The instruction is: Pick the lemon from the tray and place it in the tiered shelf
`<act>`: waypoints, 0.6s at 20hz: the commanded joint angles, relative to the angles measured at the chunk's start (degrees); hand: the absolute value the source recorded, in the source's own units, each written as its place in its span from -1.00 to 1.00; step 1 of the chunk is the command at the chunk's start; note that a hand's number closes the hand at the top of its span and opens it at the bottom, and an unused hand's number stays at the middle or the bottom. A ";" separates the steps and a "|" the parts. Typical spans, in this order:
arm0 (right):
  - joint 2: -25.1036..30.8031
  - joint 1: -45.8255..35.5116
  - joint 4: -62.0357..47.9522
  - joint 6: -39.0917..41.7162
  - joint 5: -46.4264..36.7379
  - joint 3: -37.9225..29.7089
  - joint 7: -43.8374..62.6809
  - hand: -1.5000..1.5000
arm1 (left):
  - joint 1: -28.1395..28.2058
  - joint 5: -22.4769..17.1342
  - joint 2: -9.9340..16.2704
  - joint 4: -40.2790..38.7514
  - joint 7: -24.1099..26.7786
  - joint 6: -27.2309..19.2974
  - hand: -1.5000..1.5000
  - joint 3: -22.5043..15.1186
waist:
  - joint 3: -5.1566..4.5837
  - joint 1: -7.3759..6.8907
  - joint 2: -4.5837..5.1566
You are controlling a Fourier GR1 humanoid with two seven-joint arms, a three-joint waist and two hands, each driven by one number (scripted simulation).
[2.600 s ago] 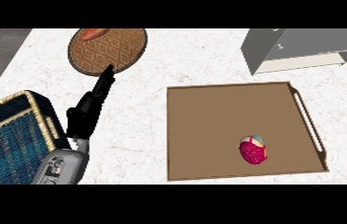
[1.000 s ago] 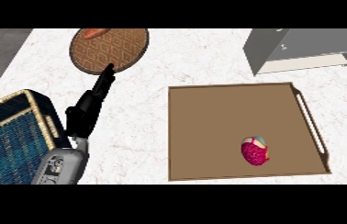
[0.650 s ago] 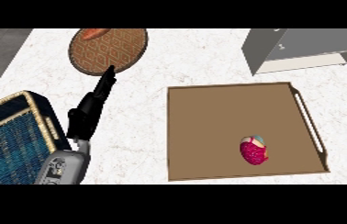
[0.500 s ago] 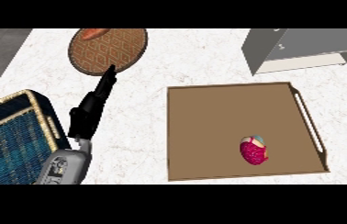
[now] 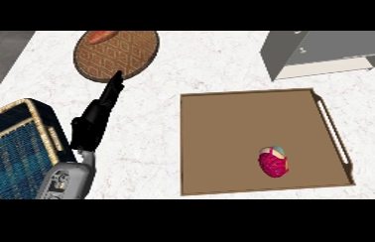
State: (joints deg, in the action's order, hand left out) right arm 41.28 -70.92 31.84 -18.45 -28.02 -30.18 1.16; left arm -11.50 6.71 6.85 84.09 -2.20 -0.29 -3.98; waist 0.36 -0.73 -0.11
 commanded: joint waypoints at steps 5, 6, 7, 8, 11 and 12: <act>7.45 -2.77 4.34 -0.35 6.85 -7.06 8.01 -1.00 | 1.63 0.55 -1.11 -2.35 1.15 -1.43 0.00 0.65 | -0.41 1.52 -0.24; 9.38 -2.20 2.81 -0.80 6.12 -6.92 7.81 -1.00 | 3.35 -0.51 -0.61 -2.63 4.06 0.13 0.00 0.89 | -0.40 0.71 0.11; 11.37 -1.78 1.95 0.61 6.67 -7.66 9.42 -1.00 | 1.93 -0.15 -0.59 -3.02 2.80 -0.62 0.00 1.44 | -0.39 0.85 0.14; 12.50 -0.69 2.73 2.18 7.91 -8.56 10.48 -1.00 | -0.50 0.20 -0.63 -3.20 0.24 -0.97 0.00 1.57 | -0.37 1.34 0.03; 20.75 1.58 -1.98 9.25 8.49 -10.18 15.24 -1.00 | 1.16 0.27 -1.10 -2.23 0.14 -1.53 0.00 1.43 | -0.34 1.54 0.07; 19.59 3.24 -0.71 8.10 7.74 -8.94 15.93 -1.00 | 3.91 0.90 -1.56 0.61 1.39 -1.24 0.00 -0.31 | -0.36 0.92 -0.07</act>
State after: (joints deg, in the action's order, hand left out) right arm 55.80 -70.30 32.31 -13.83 -20.67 -38.49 12.45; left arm -11.03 7.20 6.59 83.92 -1.48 -0.87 -3.20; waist 0.34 0.22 -0.37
